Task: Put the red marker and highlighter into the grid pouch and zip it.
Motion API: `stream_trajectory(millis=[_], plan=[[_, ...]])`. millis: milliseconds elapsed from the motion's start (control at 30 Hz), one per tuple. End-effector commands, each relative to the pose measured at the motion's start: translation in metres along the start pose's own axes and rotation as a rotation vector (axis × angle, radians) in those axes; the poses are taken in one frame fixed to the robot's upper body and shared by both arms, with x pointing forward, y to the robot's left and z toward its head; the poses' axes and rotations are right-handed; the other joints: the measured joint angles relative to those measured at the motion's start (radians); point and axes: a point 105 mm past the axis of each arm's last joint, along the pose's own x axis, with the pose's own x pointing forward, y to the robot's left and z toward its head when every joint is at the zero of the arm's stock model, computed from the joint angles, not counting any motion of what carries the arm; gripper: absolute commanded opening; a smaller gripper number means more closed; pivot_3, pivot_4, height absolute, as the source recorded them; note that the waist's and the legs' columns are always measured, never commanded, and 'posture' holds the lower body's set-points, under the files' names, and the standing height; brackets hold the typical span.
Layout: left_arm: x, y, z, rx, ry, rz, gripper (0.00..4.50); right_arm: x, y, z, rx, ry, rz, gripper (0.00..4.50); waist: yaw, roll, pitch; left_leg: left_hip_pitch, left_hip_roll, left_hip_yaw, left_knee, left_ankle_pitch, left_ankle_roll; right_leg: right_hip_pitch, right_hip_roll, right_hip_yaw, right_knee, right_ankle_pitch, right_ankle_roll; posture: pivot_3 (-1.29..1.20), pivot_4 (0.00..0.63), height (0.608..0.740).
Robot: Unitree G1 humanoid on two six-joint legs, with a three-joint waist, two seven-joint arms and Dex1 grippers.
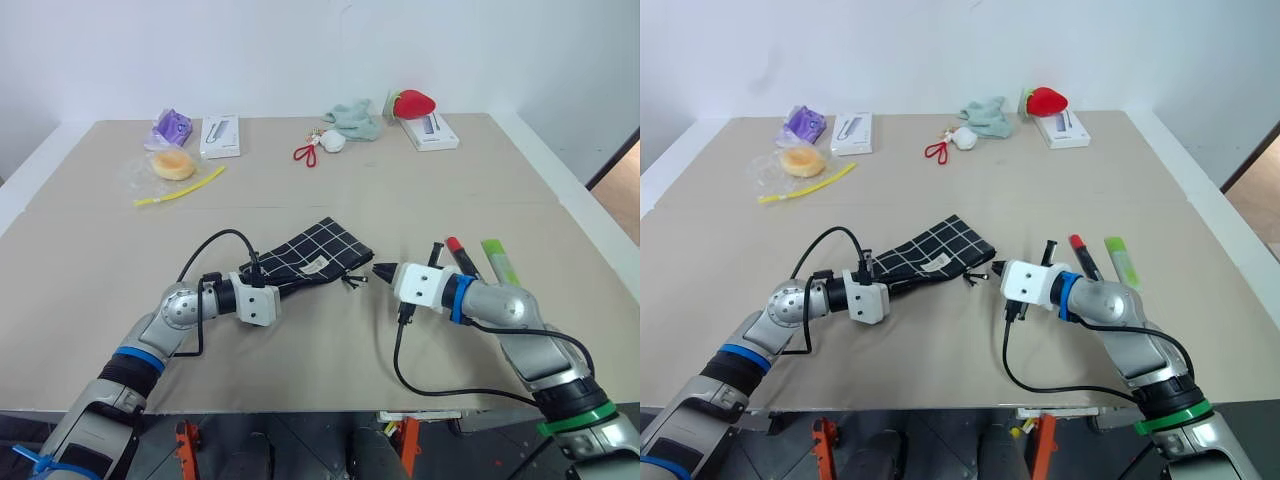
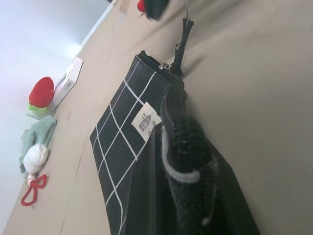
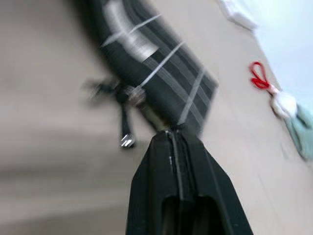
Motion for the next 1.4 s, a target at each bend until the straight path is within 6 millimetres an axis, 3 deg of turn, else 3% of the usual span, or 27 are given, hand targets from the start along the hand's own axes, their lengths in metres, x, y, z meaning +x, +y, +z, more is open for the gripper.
stream_trajectory(millis=[33,400,967,1167,1400], plan=[[0.001,0.004,0.005,-0.007,-0.018,0.008,0.00,0.010,-0.010,0.002,-0.141,-0.023,-0.031,0.02,0.000,0.000,0.000,0.000,0.000,0.000,0.000,0.000,0.000,0.000,0.000,0.000,0.000,0.000,0.000,0.00,0.150,0.740],[0.003,0.005,0.015,-0.004,-0.050,-0.004,0.00,0.029,-0.003,-0.007,-0.183,-0.030,-0.005,0.02,0.000,-0.002,0.001,-0.001,0.000,0.000,0.000,0.000,0.000,0.000,0.000,0.000,-0.002,-0.001,0.000,0.00,0.150,0.740],[0.009,0.000,0.024,-0.025,-0.089,-0.040,0.00,0.040,-0.013,0.009,-0.212,-0.148,-0.144,0.02,-0.003,-0.002,0.002,-0.001,0.000,0.000,0.000,0.000,0.000,0.000,0.001,0.001,-0.001,0.001,-0.002,0.00,0.150,0.740],[0.005,0.002,0.017,-0.023,-0.052,-0.039,0.00,0.027,-0.012,-0.010,-0.187,-0.093,-0.115,0.02,-0.003,-0.002,0.002,-0.001,0.000,0.000,0.000,0.000,0.000,0.000,0.001,0.002,-0.001,0.001,-0.003,0.00,0.150,0.740],[0.003,0.001,0.013,-0.023,-0.037,-0.045,0.00,0.015,-0.024,-0.013,-0.184,-0.073,-0.144,0.02,-0.003,-0.002,0.002,-0.001,0.000,0.000,0.000,0.000,0.000,0.000,0.001,0.002,-0.001,0.002,-0.003,0.00,0.150,0.740]])
